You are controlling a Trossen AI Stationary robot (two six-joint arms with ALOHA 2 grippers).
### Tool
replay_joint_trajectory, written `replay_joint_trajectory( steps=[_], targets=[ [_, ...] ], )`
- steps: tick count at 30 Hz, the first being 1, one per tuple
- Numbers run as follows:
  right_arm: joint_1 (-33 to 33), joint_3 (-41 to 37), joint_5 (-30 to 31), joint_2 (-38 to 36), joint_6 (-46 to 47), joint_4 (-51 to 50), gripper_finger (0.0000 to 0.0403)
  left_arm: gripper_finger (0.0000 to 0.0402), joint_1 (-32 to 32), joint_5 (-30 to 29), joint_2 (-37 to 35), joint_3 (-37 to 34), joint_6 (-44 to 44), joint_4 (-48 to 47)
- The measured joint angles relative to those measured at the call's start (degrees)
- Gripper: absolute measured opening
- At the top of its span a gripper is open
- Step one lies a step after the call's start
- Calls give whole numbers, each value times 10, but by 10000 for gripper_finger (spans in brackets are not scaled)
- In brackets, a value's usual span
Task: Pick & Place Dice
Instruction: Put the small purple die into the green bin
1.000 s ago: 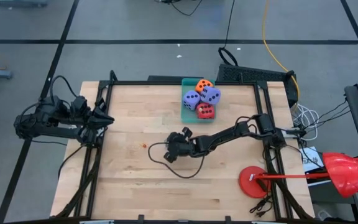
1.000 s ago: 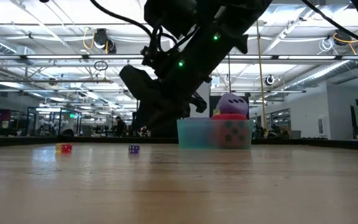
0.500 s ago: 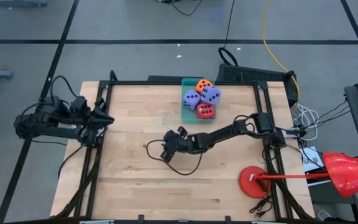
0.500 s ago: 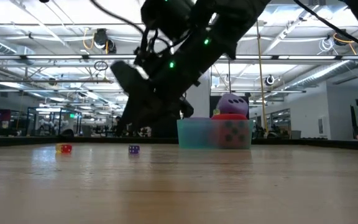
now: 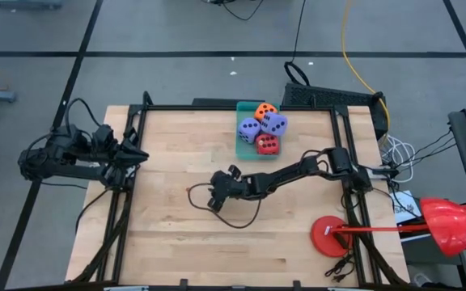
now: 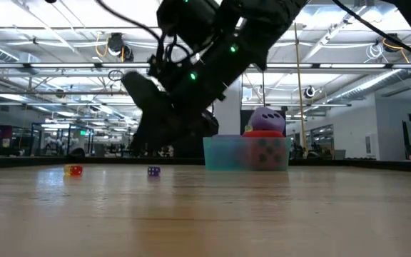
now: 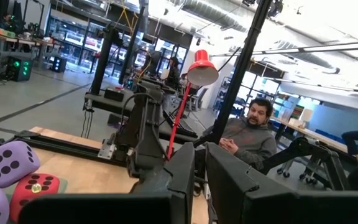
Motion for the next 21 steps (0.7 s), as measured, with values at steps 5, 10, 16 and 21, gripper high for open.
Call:
replay_joint_trajectory(
  steps=[5, 10, 16, 21],
  targets=[
    [5, -11, -7, 3, 2, -4, 141, 47, 0, 0, 0, 0, 0, 0],
    [6, -14, -14, 2, 12, -4, 141, 47, 0, 0, 0, 0, 0, 0],
    [5, -14, -13, 2, 11, -5, 141, 47, 0, 0, 0, 0, 0, 0],
    [5, -18, -11, 2, 9, -3, 141, 47, 0, 0, 0, 0, 0, 0]
  ],
)
